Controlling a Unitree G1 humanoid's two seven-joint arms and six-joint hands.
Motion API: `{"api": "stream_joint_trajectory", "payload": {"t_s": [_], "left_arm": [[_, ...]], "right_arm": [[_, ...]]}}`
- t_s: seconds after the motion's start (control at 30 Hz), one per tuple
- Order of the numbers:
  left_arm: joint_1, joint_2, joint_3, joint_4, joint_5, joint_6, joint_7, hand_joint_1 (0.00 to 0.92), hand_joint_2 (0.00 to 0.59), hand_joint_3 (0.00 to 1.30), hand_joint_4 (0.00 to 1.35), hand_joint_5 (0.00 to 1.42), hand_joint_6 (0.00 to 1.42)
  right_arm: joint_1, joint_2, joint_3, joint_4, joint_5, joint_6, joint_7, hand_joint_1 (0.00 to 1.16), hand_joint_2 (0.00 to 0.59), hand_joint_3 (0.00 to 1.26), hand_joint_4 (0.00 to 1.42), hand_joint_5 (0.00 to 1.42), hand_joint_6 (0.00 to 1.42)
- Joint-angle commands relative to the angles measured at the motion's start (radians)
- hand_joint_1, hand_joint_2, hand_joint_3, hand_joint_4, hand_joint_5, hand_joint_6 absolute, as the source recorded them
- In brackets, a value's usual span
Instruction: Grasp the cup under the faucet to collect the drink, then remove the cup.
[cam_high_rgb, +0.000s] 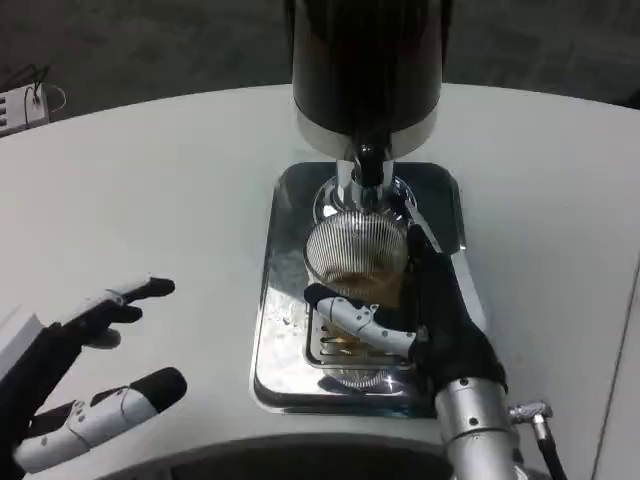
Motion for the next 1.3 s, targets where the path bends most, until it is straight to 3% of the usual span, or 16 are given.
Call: {"api": "stream_joint_trajectory", "payload": {"t_s": [0.03, 0.27, 0.6, 0.8, 1.0, 1.3], "left_arm": [[0.021, 0.015, 0.009, -0.007, -0.01, -0.006, -0.017, 0.0, 0.064, 0.21, 0.14, 0.19, 0.28], [0.035, 0.013, 0.009, -0.006, -0.015, -0.012, -0.023, 0.0, 0.064, 0.21, 0.14, 0.19, 0.28], [0.027, 0.017, 0.016, 0.007, -0.026, -0.023, -0.023, 0.0, 0.064, 0.22, 0.14, 0.2, 0.28], [0.019, 0.024, 0.011, 0.022, -0.037, -0.034, -0.023, 0.0, 0.065, 0.22, 0.15, 0.2, 0.28], [-0.012, 0.033, 0.003, 0.054, -0.044, -0.053, -0.025, 0.0, 0.065, 0.22, 0.15, 0.2, 0.28], [-0.058, 0.038, -0.014, 0.117, -0.055, -0.087, -0.035, 0.0, 0.066, 0.22, 0.15, 0.2, 0.28]], "right_arm": [[-0.003, 0.025, 0.012, 0.012, -0.028, -0.011, -0.049, 0.9, 0.214, 0.23, 0.33, 0.4, 0.26], [0.022, 0.059, 0.018, 0.02, -0.053, -0.033, -0.128, 0.92, 0.218, 0.39, 0.48, 0.54, 0.4], [0.031, 0.066, 0.031, 0.027, -0.071, -0.052, -0.196, 0.93, 0.229, 0.53, 0.65, 0.7, 0.56], [0.042, 0.066, 0.038, 0.019, -0.083, -0.065, -0.231, 0.95, 0.232, 0.65, 0.84, 0.97, 0.93], [0.064, 0.057, 0.045, -0.01, -0.084, -0.073, -0.232, 0.95, 0.232, 0.79, 1.03, 1.19, 1.19], [0.126, 0.038, 0.08, -0.089, -0.091, -0.067, -0.196, 0.95, 0.232, 0.91, 1.14, 1.31, 1.33]]}}
